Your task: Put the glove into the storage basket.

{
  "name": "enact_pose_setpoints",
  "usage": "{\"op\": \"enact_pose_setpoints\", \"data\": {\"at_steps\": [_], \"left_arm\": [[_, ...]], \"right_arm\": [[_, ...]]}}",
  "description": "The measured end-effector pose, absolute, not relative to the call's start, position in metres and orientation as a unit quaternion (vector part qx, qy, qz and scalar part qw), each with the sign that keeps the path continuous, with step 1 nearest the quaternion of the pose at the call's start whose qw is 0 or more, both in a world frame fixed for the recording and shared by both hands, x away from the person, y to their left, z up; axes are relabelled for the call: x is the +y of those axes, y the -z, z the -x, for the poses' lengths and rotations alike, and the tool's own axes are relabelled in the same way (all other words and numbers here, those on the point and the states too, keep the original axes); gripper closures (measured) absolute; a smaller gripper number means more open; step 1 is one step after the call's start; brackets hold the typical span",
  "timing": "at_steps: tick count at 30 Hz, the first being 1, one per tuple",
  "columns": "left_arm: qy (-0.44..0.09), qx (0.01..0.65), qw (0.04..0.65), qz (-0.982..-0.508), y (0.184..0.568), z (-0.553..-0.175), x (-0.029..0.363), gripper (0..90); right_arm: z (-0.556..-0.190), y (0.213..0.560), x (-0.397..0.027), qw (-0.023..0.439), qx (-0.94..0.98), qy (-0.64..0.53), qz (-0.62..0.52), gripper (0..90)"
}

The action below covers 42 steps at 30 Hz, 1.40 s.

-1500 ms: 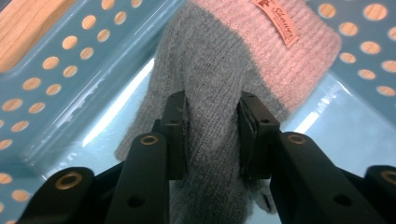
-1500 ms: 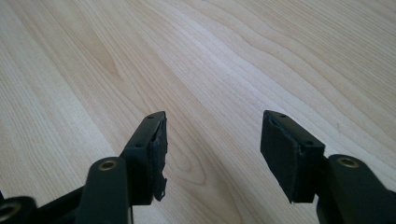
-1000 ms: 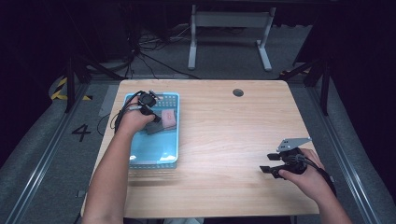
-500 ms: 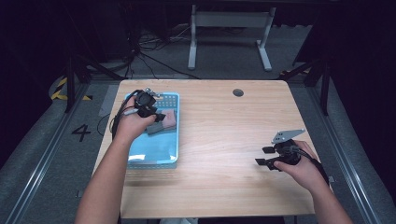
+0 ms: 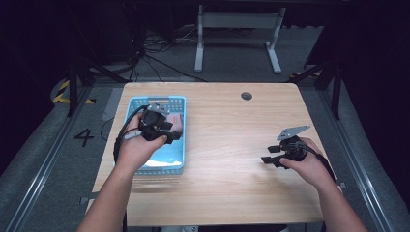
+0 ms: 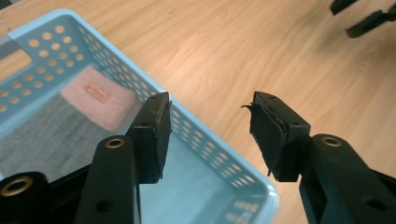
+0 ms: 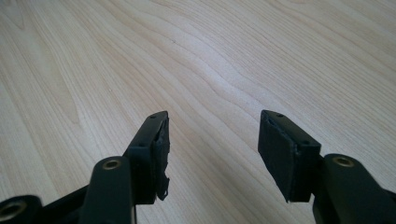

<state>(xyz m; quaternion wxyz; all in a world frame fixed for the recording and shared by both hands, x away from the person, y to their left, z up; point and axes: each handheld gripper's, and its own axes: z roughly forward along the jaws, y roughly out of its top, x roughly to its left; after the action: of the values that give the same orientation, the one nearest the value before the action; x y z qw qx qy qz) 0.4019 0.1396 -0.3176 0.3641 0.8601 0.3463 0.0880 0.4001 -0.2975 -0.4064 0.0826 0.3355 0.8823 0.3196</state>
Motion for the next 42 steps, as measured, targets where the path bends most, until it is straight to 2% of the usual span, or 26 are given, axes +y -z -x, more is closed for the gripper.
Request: {"op": "enact_pose_setpoints", "data": {"at_steps": [6,18,22,24,28,33,38,42], "left_arm": [[-0.063,0.332,0.373,-0.864,0.329,-0.376,0.122,46.4],[-0.051,0.310,0.381,-0.869,0.355,-0.345,0.086,43.4],[-0.024,0.296,0.399,-0.867,0.377,-0.341,0.066,44.4],[-0.015,0.292,0.390,-0.873,0.386,-0.341,0.059,43.3],[-0.043,0.301,0.385,-0.872,0.403,-0.339,0.049,40.3],[-0.026,0.287,0.400,-0.870,0.425,-0.336,0.034,39.8],[-0.027,0.266,0.374,-0.888,0.447,-0.337,0.020,38.5],[-0.021,0.283,0.363,-0.888,0.451,-0.340,0.022,37.0]], "right_arm": [[-0.402,0.411,-0.297,0.070,0.885,-0.323,-0.327,46.8],[-0.399,0.414,-0.303,0.065,0.884,-0.319,-0.337,44.6],[-0.398,0.417,-0.304,0.055,0.878,-0.323,-0.350,45.0],[-0.398,0.418,-0.304,0.051,0.878,-0.321,-0.351,45.0],[-0.397,0.419,-0.303,0.050,0.877,-0.323,-0.353,45.4],[-0.399,0.428,-0.306,0.045,0.880,-0.317,-0.352,47.2],[-0.400,0.432,-0.308,0.047,0.879,-0.315,-0.355,47.3],[-0.401,0.434,-0.309,0.049,0.879,-0.311,-0.358,47.2]]}}
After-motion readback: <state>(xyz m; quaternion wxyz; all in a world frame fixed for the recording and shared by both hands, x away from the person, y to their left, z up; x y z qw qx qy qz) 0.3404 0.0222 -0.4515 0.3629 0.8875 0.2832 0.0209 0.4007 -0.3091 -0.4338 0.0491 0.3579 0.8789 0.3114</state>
